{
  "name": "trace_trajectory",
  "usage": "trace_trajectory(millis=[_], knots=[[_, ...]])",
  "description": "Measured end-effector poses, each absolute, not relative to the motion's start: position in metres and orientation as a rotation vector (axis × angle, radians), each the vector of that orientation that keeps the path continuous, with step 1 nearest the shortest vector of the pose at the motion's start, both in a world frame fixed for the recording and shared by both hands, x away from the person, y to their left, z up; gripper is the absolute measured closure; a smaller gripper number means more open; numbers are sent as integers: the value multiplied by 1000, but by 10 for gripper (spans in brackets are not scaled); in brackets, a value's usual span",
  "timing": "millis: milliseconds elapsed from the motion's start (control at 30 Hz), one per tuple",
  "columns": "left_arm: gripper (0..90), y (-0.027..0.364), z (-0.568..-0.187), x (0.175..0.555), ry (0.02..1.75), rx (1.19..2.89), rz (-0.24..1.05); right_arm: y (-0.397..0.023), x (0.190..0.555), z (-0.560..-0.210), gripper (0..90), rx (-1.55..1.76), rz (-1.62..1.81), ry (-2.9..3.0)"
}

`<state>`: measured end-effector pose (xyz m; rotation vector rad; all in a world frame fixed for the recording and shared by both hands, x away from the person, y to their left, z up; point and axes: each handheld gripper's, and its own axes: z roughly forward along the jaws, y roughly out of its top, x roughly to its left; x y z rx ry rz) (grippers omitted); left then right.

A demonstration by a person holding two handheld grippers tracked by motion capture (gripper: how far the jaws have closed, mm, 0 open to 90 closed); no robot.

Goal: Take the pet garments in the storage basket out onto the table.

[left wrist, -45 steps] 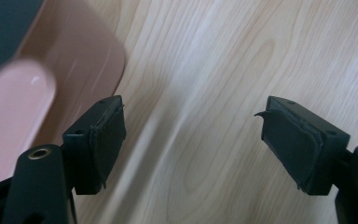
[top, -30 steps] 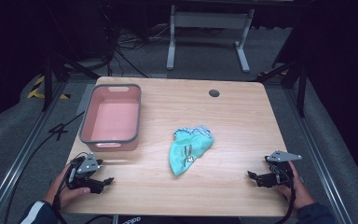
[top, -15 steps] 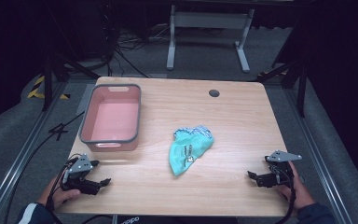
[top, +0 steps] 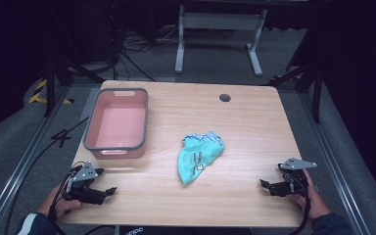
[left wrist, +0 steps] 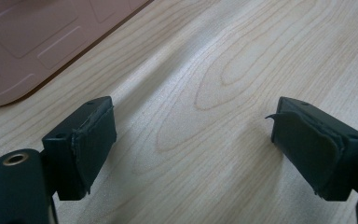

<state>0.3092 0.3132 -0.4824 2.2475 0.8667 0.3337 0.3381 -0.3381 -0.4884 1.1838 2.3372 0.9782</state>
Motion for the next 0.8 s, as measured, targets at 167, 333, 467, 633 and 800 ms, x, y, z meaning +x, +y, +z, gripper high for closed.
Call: trace_trajectory(millis=[167,333,467,633,800], knots=[[139,313,-482,309,870,2245,333,-338,338,-488,6,1184,978,2337],[138,313,-483,309,871,2243,334,-338,338,-488,6,1184,978,2337],[130,312,-483,309,879,2240,332,-338,338,-488,6,1184,978,2337],[121,310,-483,311,875,2248,334,-338,338,-488,6,1184,978,2337],[104,309,-483,311,884,2245,322,-338,338,-488,6,1184,978,2337]])
